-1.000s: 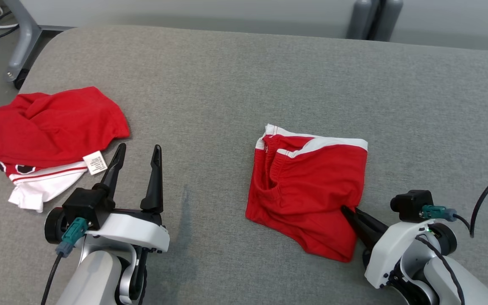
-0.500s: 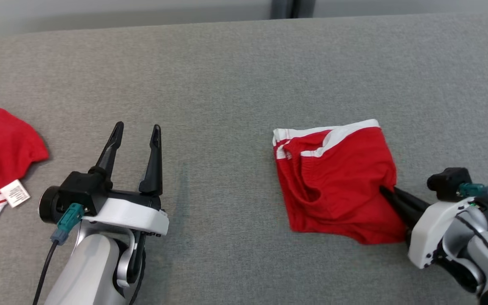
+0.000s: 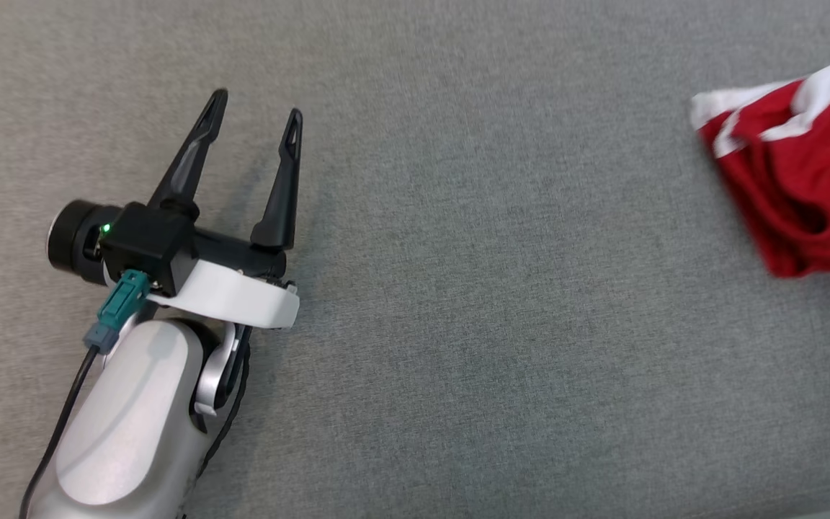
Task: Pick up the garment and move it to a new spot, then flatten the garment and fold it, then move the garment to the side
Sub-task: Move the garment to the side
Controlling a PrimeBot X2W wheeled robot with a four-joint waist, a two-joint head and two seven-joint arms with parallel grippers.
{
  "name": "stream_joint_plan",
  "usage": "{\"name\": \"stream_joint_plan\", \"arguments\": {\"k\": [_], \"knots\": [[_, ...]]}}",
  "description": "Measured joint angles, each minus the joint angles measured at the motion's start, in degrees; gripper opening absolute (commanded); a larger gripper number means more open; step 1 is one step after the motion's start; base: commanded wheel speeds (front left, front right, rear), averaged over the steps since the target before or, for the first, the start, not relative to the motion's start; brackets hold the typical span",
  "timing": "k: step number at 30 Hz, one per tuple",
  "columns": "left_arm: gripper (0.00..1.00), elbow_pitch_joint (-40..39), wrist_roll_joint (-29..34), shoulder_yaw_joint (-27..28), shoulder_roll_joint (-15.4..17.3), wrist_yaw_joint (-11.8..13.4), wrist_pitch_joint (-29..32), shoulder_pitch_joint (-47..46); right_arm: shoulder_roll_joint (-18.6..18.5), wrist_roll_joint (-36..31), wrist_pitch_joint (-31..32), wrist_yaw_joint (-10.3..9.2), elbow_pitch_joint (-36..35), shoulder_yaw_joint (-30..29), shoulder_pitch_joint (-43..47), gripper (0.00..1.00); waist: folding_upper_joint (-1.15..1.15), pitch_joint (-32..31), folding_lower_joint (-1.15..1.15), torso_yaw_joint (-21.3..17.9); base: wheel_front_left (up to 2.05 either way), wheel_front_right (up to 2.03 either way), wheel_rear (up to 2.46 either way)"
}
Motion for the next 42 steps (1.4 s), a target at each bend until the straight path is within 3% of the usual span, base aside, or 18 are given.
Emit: {"name": "stream_joint_plan", "arguments": {"k": [5, 13, 14, 15, 16, 17, 18, 30, 35, 42], "knots": [[1.0, -2.57, 1.16, -1.16, 0.29, -0.16, 1.04, -2.28, -3.01, 1.07, -1.16, 0.0, 5.05, -1.45, -3.19, 0.0, 0.0, 3.46, 0.0, -0.95, 0.0, 0.0, 0.0], [1.0, -4.9, 1.98, -1.93, 1.05, -0.03, 2.48, -3.72, -2.75, 2.71, -2.26, 0.0, 10.32, -0.78, -6.39, 0.0, 0.0, 5.53, 0.0, -1.42, 0.0, 0.0, 0.0], [1.0, -5.01, 2.02, -2.0, 1.1, -0.01, 2.5, -3.74, -2.52, 2.91, -2.31, 0.0, 10.69, -0.43, -6.56, 0.04, 0.0, 5.67, 0.0, -1.48, 0.0, 0.0, 0.0], [1.0, -5.09, 2.03, -2.12, 1.15, 0.05, 2.6, -3.73, -2.19, 3.18, -2.68, 0.0, 11.06, -0.3, -6.76, 0.15, 0.0, 5.8, 0.0, -1.55, 0.0, 0.0, 0.0], [1.0, -5.22, 2.05, -2.2, 1.16, 0.25, 2.83, -3.73, -1.99, 3.53, -2.98, 0.0, 11.52, -0.21, -7.07, 0.45, 0.0, 5.9, 0.0, -1.65, 0.0, 0.0, 0.0], [1.0, -5.28, 2.09, -2.22, 1.22, 0.26, 2.83, -3.73, -1.85, 3.58, -3.37, 0.0, 12.09, -0.14, -7.5, 0.84, 0.0, 5.98, 0.0, -1.76, 0.0, 0.0, 0.0], [1.0, -5.27, 2.09, -2.2, 1.33, 0.26, 2.83, -3.72, -1.71, 3.69, -3.85, 0.0, 12.41, -0.16, -7.75, 1.0, 0.0, 6.01, 0.0, -1.87, 0.0, 0.0, 0.0], [1.0, -3.19, 0.65, -1.98, 1.16, 1.19, 1.87, -1.1, 3.79, 6.3, -8.08, 0.0, 12.16, -3.22, -6.56, 1.0, 0.0, 2.02, 0.0, -2.32, 0.0, 0.0, 0.0], [1.0, -1.93, -0.7, -1.19, 0.98, 2.22, 0.97, 2.03, 7.45, 3.98, -8.34, 0.0, 5.88, -11.65, -2.21, 1.0, 0.0, -1.84, 0.0, -2.05, 0.0, 0.0, 0.0], [1.0, -1.52, -2.99, 0.69, 0.91, 4.15, 0.07, 7.39, 16.48, -4.87, -8.48, 0.0, -5.78, -22.51, 9.0, 1.0, 0.0, -7.02, 0.0, -0.96, 0.0, 0.0, 0.0]]}}
